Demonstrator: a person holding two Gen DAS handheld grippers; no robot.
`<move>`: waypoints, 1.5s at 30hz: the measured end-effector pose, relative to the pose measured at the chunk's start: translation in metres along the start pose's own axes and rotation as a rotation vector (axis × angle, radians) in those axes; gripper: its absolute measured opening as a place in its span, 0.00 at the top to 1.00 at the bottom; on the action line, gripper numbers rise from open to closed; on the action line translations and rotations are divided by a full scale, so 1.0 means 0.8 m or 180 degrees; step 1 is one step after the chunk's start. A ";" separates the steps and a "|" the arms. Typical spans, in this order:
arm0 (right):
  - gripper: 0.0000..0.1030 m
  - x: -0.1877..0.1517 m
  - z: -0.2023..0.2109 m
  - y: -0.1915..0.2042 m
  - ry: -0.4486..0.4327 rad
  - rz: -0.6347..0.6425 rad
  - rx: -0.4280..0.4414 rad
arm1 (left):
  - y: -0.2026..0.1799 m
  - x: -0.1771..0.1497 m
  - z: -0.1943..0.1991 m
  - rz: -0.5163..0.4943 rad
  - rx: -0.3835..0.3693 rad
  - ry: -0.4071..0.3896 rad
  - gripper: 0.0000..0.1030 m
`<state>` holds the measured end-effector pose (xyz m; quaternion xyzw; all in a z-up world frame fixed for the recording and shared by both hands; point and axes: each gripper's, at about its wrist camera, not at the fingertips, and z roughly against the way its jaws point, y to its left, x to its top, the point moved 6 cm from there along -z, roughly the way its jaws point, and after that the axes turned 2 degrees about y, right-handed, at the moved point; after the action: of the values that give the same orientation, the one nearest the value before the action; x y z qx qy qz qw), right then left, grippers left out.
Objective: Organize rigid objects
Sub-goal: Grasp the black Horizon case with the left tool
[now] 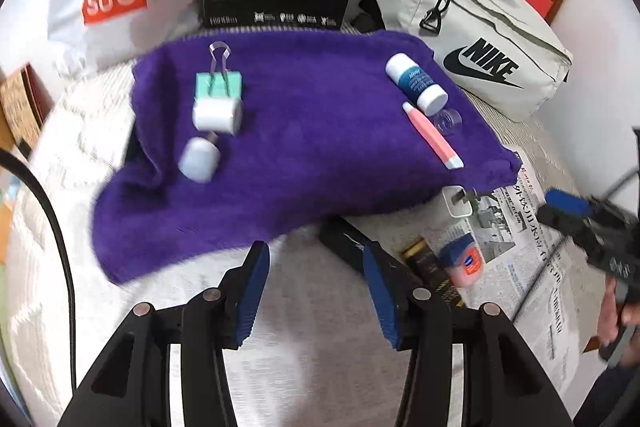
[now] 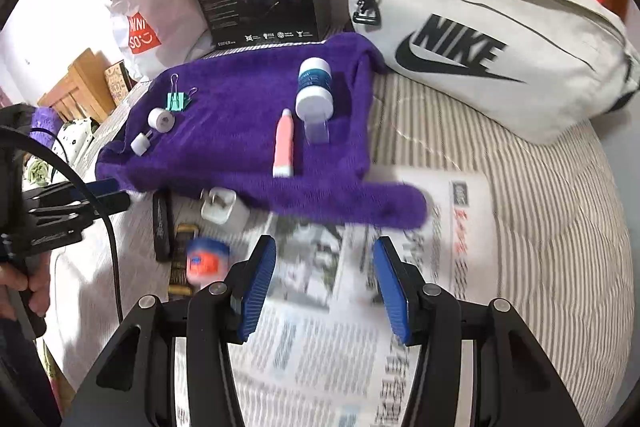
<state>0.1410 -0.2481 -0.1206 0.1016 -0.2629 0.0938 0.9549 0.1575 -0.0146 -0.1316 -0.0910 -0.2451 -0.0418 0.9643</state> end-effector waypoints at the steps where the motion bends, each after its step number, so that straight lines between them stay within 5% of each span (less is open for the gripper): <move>1: 0.51 -0.006 0.004 -0.001 -0.0002 -0.0018 0.0005 | -0.003 -0.002 -0.005 0.0039 -0.0009 0.0019 0.54; 13: 0.50 -0.062 0.029 -0.007 0.0005 -0.0214 0.0110 | -0.033 0.000 -0.036 0.0035 0.0213 0.0174 0.54; 27: 0.50 -0.075 0.019 -0.004 0.0069 -0.0327 0.0245 | -0.022 -0.026 -0.020 -0.0326 0.0624 0.0236 0.50; 33: 0.50 -0.073 0.014 0.004 0.0094 -0.0308 0.0267 | -0.022 -0.021 -0.024 -0.0394 0.0579 0.0157 0.50; 41: 0.50 -0.072 0.009 0.007 0.0143 -0.0298 0.0240 | -0.038 -0.020 -0.027 -0.0533 0.0436 0.0115 0.77; 45: 0.50 -0.072 0.006 0.015 0.0168 -0.0259 0.0229 | -0.036 -0.021 -0.025 -0.0503 0.0361 0.0103 0.78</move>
<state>0.0874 -0.2451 -0.1451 0.1439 -0.2298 0.0668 0.9602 0.1486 -0.0460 -0.1521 -0.0159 -0.2378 -0.1053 0.9655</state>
